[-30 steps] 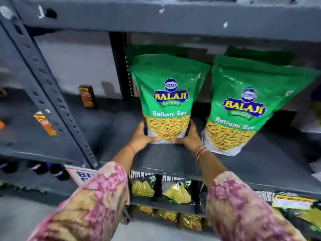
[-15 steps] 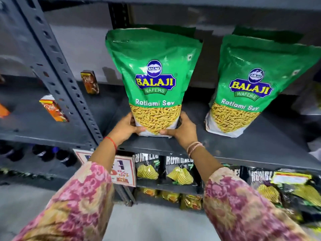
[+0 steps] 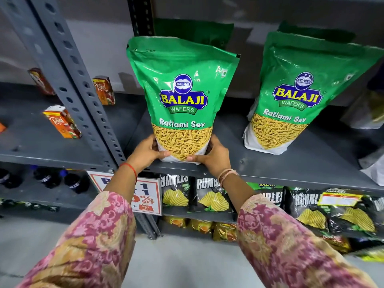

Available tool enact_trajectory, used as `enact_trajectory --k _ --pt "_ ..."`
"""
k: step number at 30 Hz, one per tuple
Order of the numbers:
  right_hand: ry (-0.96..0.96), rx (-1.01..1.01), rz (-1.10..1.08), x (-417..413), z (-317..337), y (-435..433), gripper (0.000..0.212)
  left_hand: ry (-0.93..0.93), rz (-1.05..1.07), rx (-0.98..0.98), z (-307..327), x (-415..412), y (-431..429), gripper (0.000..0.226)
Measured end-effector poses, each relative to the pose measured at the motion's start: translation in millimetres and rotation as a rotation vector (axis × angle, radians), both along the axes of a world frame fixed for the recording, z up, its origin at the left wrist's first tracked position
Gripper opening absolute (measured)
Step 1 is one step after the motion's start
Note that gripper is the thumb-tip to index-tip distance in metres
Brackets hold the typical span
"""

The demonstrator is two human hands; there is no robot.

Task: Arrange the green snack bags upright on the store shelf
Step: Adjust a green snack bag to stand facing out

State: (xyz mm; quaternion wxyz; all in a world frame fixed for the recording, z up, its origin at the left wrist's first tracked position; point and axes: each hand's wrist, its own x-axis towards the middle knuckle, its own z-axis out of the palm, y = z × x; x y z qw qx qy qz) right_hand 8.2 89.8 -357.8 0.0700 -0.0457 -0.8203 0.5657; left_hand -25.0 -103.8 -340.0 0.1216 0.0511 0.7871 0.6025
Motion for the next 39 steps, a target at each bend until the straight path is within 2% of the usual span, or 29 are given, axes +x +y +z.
enact_trajectory --k 11,14,16,18,20,23,25,26,29,31,32,34,39 --pt "0.0 0.051 0.014 -2.4 -4.0 -2.4 0.085 -0.042 -0.032 0.025 -7.1 -0.5 -6.3 0.06" --pt "0.022 -0.021 0.03 6.1 -7.6 -2.6 0.097 -0.013 -0.003 0.078 -8.8 8.5 -3.8 0.058" --pt "0.049 -0.041 0.002 22.9 -15.8 2.2 0.107 0.092 0.18 0.125 -14.8 24.5 1.0 0.057" --pt "0.087 0.013 -0.055 43.3 -27.5 14.8 0.1 0.319 0.481 -0.01 -23.7 50.6 12.0 0.044" --pt "0.154 0.099 -0.169 60.4 -35.4 40.2 0.09 0.536 0.559 -0.132 -28.5 78.7 35.4 0.033" --pt "0.262 0.18 -0.444 68.6 -29.9 92.5 0.085 0.535 0.221 -0.126 -31.7 93.9 89.3 0.033" --pt "0.289 0.206 -0.583 61.2 -19.4 132.5 0.091 0.468 0.004 -0.133 -24.4 80.3 132.7 0.047" --pt "0.271 0.191 -0.608 55.4 -14.5 149.4 0.096 0.417 -0.04 -0.103 -17.8 68.1 153.1 0.059" --pt "0.161 0.026 -0.516 36.0 -5.8 189.4 0.112 0.235 -0.104 0.078 -0.7 21.5 208.0 0.099" --pt "0.136 -0.052 -0.393 21.9 -6.4 204.2 0.115 0.168 -0.182 0.081 0.6 -6.7 229.5 0.116" --pt "0.134 -0.089 -0.34 15.0 -8.6 209.7 0.113 0.161 -0.216 0.04 -2.4 -17.6 236.5 0.117" --pt "0.099 -0.104 -0.272 3.8 -11.1 218.1 0.103 0.135 -0.219 -0.018 -8.1 -29.9 245.7 0.105" --pt "0.03 -0.099 -0.23 -1.1 -5.9 230.4 0.075 0.057 -0.114 0.069 -14.7 -36.8 260.5 0.077"
